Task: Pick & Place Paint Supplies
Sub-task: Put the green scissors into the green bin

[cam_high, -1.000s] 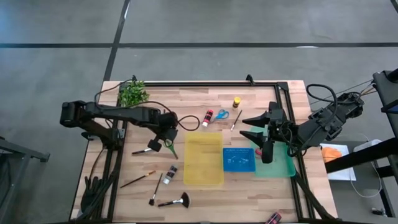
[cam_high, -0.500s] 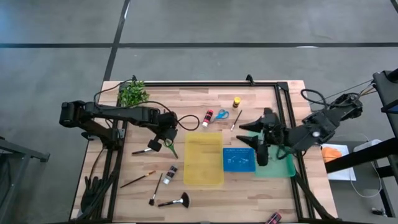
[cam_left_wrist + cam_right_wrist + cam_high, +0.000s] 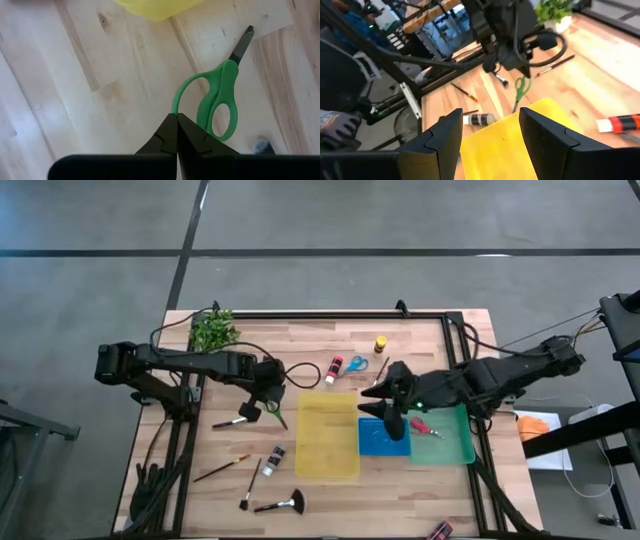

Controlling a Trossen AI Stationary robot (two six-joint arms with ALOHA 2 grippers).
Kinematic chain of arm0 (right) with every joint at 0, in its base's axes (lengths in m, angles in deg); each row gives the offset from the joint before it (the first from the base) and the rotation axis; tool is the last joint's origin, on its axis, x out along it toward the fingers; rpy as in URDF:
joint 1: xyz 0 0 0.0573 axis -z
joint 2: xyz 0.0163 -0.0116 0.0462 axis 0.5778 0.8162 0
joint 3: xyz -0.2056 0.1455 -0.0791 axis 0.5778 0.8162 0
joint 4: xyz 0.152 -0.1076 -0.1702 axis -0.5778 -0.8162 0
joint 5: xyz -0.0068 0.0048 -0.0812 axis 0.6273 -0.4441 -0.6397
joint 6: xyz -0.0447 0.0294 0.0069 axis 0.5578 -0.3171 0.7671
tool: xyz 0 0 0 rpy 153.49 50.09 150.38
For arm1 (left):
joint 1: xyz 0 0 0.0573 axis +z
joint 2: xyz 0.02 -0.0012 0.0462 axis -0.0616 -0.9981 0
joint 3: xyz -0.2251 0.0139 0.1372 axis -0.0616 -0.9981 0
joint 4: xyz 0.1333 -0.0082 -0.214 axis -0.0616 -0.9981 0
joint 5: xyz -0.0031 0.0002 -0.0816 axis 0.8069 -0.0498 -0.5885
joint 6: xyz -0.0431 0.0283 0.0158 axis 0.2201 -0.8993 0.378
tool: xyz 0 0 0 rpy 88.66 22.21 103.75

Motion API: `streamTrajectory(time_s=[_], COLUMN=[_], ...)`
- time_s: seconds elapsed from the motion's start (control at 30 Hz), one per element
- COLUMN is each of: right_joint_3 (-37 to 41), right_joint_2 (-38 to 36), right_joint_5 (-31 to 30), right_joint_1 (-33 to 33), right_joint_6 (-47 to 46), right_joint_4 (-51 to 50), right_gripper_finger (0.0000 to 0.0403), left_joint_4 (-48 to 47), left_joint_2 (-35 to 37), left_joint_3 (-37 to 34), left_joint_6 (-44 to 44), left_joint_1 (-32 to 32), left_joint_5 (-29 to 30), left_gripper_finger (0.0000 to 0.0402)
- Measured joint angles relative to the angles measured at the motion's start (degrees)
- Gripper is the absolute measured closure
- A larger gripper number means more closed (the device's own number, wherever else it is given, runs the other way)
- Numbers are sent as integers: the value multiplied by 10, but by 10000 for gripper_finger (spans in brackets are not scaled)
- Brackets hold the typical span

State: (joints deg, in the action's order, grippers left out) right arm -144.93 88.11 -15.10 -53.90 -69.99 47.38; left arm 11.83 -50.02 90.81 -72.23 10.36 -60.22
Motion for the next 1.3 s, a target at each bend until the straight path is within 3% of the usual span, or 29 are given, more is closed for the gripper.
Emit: streamTrajectory(time_s=[0.2, 0.47, 1.3], right_joint_3=[79, 156, 189], right_joint_2=[0, 0, 0], right_joint_5=[68, 102, 215], right_joint_1=[46, 97, 205], right_joint_6=[3, 3, 50], right_joint_4=[82, 209, 206], right_gripper_finger=[209, 209, 209], left_joint_4=[4, 10, 121], left_joint_2=[0, 0, 0], left_joint_3=[0, 0, 4], left_joint_6=[3, 7, 12], left_joint_1=[0, 0, 66], left_joint_5=[19, 74, 123], left_gripper_finger=[401, 401, 401])
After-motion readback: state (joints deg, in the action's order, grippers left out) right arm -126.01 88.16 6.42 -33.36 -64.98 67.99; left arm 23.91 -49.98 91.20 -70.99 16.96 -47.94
